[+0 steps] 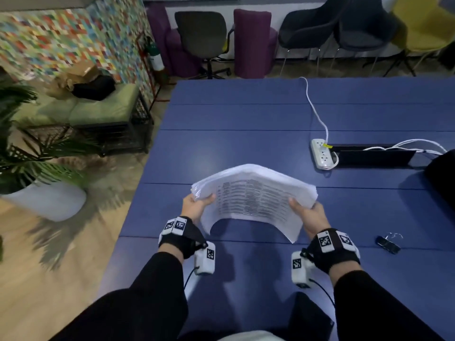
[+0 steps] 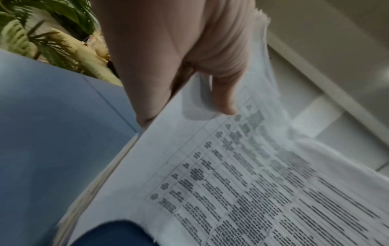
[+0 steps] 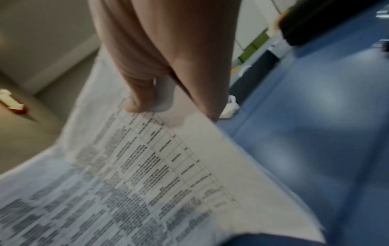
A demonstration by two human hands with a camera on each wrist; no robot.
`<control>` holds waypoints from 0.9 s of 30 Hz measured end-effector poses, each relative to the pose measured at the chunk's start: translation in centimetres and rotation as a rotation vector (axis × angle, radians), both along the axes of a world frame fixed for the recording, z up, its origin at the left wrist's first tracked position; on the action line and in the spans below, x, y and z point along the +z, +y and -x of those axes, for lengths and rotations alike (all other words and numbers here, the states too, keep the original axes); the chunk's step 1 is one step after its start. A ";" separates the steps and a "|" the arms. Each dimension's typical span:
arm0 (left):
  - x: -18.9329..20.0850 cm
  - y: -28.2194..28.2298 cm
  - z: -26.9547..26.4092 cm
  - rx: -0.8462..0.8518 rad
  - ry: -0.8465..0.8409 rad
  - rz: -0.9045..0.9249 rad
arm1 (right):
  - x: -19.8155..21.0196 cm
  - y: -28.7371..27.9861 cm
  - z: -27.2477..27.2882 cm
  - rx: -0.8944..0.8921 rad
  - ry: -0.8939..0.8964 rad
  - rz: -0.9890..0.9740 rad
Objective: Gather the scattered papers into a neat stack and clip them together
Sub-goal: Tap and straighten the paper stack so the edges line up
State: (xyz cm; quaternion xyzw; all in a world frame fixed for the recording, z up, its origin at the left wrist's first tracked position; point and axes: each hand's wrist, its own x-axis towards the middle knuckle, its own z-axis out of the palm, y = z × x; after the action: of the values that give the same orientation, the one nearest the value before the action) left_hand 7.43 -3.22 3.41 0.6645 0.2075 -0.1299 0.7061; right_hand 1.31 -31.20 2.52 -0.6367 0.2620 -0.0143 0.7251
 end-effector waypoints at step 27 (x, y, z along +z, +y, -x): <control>1.8 3.3 0.6 -0.417 -0.338 -0.293 | 1.7 -3.4 1.9 0.228 -0.202 0.166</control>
State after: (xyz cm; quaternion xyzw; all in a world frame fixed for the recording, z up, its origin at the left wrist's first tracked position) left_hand 6.79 0.07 5.25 0.7996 -0.0372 -0.1282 0.5856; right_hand -0.54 -34.56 4.25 -0.7154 0.1118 -0.0178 0.6895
